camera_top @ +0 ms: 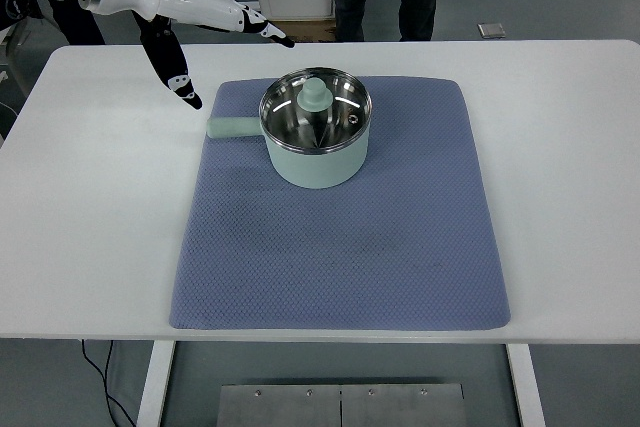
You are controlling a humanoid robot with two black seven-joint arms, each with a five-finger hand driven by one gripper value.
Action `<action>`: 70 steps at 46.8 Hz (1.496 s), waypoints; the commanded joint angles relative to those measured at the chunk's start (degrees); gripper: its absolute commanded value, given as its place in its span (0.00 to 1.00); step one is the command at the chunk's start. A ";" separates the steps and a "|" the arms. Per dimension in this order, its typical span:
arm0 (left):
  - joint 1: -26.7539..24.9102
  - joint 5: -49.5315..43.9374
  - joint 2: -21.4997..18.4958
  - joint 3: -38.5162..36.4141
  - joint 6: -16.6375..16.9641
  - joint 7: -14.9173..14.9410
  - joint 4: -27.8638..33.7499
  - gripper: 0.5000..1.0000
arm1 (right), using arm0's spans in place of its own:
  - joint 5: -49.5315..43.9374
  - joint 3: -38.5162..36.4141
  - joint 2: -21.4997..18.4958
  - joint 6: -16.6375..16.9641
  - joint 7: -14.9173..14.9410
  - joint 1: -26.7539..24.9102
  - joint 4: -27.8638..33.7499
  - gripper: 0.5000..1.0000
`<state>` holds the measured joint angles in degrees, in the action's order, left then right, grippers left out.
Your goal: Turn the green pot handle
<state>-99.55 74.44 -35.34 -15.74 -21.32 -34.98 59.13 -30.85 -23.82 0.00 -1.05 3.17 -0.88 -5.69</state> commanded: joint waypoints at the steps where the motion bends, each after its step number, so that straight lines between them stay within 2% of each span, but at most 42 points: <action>1: 0.85 -17.46 0.44 0.01 0.32 -0.02 -1.65 1.00 | 0.00 0.00 0.00 0.00 0.00 0.00 -0.02 1.00; 12: 1.99 -45.76 2.64 0.09 0.40 -0.02 -5.25 1.00 | 0.00 0.00 0.00 0.00 0.00 0.00 0.15 1.00; 20: 6.47 -63.26 3.52 1.76 1.28 -0.02 -7.54 1.00 | 0.00 0.00 0.00 0.00 0.00 0.00 -0.02 1.00; 25: 9.37 -71.09 3.61 4.22 2.77 -0.02 -8.59 1.00 | 0.00 0.00 0.00 0.00 0.00 0.00 -0.02 1.00; 28: 10.78 -73.73 3.61 5.10 4.18 -0.02 -9.38 1.00 | 0.00 0.00 0.00 0.00 0.00 0.00 0.15 1.00; 34: 14.47 -77.86 5.28 6.77 10.33 -0.02 -11.41 1.00 | 0.00 0.00 0.00 0.00 0.00 0.00 -0.02 1.00; 35: 14.47 -77.87 5.28 6.77 10.34 -0.02 -11.41 1.00 | 0.00 0.00 0.00 0.00 0.00 0.00 -0.02 1.00; 36: 16.91 -79.78 6.41 7.56 12.25 -0.02 -12.54 1.00 | 0.00 0.00 0.00 0.00 0.00 0.00 0.15 1.00; 37: 17.72 -80.50 6.86 8.00 12.53 -0.02 -12.99 1.00 | 0.00 0.00 0.00 0.00 0.00 0.00 0.15 1.00; 45: 25.54 -86.47 8.70 15.90 12.71 -0.02 -17.90 1.00 | 0.00 0.00 0.00 0.00 0.00 0.00 0.15 1.00; 53: 31.17 -87.45 15.47 22.32 12.71 -0.02 -24.23 1.00 | 0.00 0.00 0.00 0.00 0.00 0.00 0.15 1.00; 60: 32.75 -87.45 19.95 25.49 12.71 -0.02 -28.45 1.00 | 0.00 0.00 0.00 0.00 0.00 0.00 0.15 1.00; 70: 33.55 -87.62 23.03 31.38 12.71 0.70 -33.73 1.00 | 0.00 0.00 0.00 0.00 0.00 0.00 -0.02 1.00</action>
<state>-66.22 -13.08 -13.18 13.73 -8.60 -34.83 26.98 -30.85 -23.82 0.00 -1.05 3.16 -0.88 -5.61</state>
